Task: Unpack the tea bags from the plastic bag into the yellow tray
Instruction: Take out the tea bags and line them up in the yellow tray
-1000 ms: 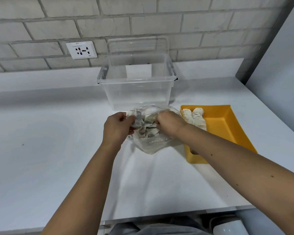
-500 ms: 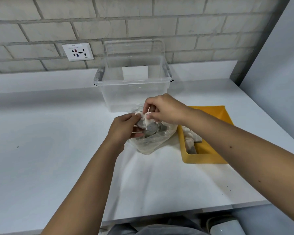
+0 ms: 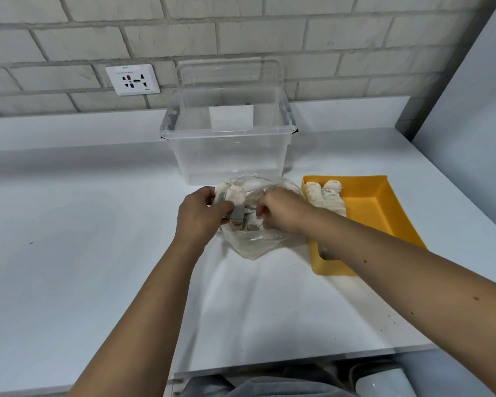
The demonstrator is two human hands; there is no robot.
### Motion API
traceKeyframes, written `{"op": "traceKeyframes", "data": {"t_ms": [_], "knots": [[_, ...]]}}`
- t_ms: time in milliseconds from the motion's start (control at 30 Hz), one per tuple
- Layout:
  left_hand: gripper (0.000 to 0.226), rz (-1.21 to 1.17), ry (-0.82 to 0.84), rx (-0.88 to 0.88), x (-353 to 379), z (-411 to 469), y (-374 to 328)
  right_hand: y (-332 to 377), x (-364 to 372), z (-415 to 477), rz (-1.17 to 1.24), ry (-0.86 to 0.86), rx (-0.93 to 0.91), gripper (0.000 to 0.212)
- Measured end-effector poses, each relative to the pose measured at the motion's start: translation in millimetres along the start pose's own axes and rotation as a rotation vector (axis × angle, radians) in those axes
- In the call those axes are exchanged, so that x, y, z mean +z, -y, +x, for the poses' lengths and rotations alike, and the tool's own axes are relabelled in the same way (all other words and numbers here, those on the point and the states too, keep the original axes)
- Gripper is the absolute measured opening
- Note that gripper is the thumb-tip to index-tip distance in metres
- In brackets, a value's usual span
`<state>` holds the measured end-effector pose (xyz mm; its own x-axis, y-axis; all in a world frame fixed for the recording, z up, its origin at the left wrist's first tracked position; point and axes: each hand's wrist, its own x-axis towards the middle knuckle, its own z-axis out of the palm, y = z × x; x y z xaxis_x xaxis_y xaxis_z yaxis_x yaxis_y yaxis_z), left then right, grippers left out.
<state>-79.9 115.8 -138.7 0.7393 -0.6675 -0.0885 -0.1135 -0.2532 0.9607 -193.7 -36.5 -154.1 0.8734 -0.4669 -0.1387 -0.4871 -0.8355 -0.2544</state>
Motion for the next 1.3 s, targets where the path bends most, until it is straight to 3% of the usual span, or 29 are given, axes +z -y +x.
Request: {"op": "traceKeyframes", "data": {"t_ms": [300,500,667,800,1000,1133,1300], "knots": [[0.011,-0.013,-0.015,-0.024,-2.9,1.6,2.3,-0.3,5.2,-0.4,-0.218,-0.1,-0.073,0.016],[0.008,-0.061,-0.015,-0.04,-1.9,-2.6,-0.9,-8.6,-47.9,-37.6,0.491,-0.092,0.081,0.008],[0.013,-0.188,0.102,-0.126,14.6,-10.5,-13.7,-8.3,-67.7,-60.5,1.07,-0.074,0.089,0.007],[0.012,-0.31,0.209,-0.198,27.5,-15.4,-20.7,-11.4,-69.1,-66.0,0.962,-0.05,0.089,0.01],[0.017,-0.159,0.321,-0.147,44.7,-22.0,-22.6,-19.5,-85.9,-78.7,0.735,0.147,-0.005,0.012],[0.02,-0.242,0.451,-0.208,52.0,-28.4,-27.8,-25.1,-86.5,-80.2,0.422,0.036,-0.011,0.007],[0.031,-0.29,0.564,-0.219,60.0,-37.1,-32.1,-33.7,-82.3,-81.9,0.502,-0.072,0.048,0.021]]}}
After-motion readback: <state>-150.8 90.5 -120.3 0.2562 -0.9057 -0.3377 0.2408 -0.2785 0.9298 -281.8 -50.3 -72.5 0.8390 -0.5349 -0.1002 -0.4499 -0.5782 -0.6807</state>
